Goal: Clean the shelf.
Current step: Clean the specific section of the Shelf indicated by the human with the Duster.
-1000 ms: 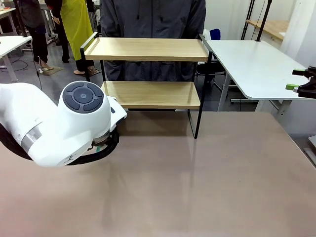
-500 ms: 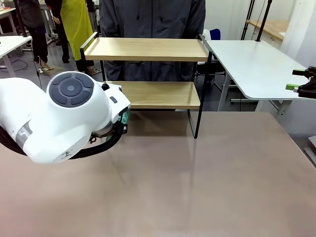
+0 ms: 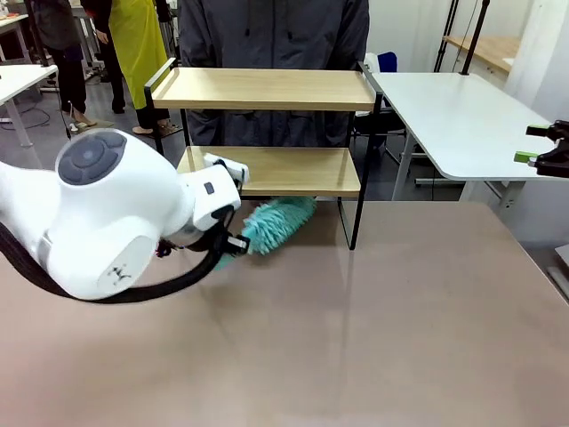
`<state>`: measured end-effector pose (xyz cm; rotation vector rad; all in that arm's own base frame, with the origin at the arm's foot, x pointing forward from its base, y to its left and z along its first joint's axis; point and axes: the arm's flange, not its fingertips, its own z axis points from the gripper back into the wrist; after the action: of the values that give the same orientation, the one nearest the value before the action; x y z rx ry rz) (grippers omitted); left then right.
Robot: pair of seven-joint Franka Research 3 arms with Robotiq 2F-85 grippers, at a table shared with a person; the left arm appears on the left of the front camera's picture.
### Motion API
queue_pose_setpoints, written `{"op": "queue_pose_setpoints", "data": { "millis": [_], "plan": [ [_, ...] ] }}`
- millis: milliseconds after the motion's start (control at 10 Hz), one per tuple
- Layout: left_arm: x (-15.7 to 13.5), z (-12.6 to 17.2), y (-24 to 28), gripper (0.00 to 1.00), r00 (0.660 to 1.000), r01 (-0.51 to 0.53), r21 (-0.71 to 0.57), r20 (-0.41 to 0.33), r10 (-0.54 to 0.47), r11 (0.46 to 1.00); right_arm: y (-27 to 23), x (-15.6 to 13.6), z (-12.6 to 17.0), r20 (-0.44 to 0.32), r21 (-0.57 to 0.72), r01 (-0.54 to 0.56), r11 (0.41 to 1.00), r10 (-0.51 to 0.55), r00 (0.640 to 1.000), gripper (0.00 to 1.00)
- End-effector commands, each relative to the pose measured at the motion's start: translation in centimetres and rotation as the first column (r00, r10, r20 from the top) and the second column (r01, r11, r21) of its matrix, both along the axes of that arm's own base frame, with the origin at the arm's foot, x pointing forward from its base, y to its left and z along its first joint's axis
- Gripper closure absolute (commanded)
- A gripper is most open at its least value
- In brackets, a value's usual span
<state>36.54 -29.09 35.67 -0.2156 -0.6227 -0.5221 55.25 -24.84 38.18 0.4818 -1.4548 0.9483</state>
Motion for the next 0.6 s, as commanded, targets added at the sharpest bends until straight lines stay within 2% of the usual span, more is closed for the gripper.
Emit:
{"op": "queue_pose_setpoints", "data": {
  "millis": [0, 100, 200, 500],
  "plan": [
    [-2.5, 7.4, 9.4, 0.87, 0.969, 0.218, -0.133, -0.089, -0.231, 0.967, 0.2, 0.0, 0.7, -0.018, -0.007, 0.005, 1.0, -0.005, 1.0, 0.0],
    [-2.8, 7.6, 10.2, 0.87, 0.966, 0.227, -0.126, -0.093, -0.24, 0.966, 0.2, 0.0, 0.7, -0.018, -0.007, 0.005, 1.0, -0.005, 1.0, 0.0],
    [-3.2, 9.1, 11.9, 0.87, 0.941, 0.294, -0.16, -0.127, -0.315, 0.942, 0.2, 0.0, 0.7, -0.018, -0.007, 0.005, 1.0, -0.005, 1.0, 0.0],
    [-3.6, 11.4, 14.5, 0.87, 0.949, 0.251, -0.124, -0.162, -0.269, 0.96, 0.2, 0.0, 0.7, -0.018, -0.007, 0.005, 1.0, -0.005, 1.0, 0.0]
  ]
}}
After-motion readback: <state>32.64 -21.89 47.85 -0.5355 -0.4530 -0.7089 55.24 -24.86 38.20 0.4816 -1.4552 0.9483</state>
